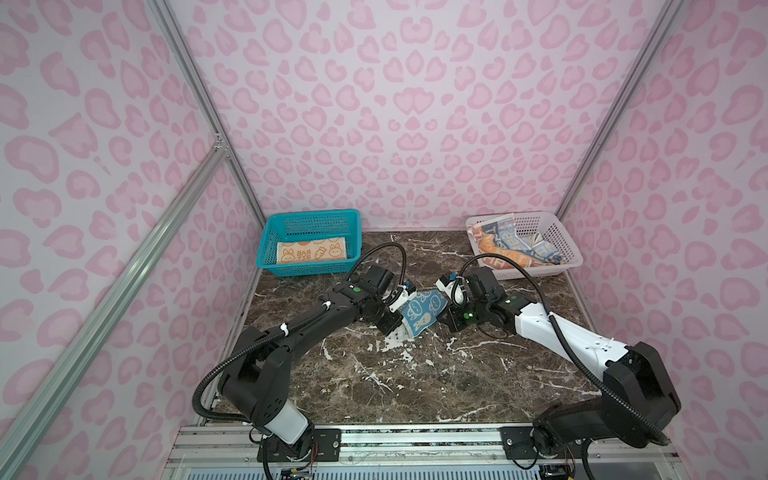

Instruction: Fold and stack the towels

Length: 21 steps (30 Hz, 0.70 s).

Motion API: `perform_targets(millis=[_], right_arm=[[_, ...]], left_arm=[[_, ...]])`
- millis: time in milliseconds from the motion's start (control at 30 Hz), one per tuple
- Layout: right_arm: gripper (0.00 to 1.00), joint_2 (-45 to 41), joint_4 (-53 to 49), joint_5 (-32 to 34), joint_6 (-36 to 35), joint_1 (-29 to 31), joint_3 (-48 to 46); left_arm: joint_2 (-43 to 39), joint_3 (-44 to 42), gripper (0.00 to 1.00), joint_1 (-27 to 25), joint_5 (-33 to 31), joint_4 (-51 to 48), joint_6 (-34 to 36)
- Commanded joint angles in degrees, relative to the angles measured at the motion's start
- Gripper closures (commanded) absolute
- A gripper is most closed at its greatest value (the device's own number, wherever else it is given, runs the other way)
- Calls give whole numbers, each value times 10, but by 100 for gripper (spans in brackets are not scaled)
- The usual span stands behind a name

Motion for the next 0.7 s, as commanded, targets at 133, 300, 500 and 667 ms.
perform_targets(millis=[133,300,500,667], right_arm=[[95,41,14,87,34,5,-3],[72,38,57,112,9,29,-27],[44,36,142,130,-8,61,-92],[37,55,185,149,-28,84,-115]], left_arm=[[52,-34,76,1,54,168,-128],[78,-29,73,1,64,179,-162],[56,-89,69,1,85,214,-204],[33,-132,66,1,90,237,-240]])
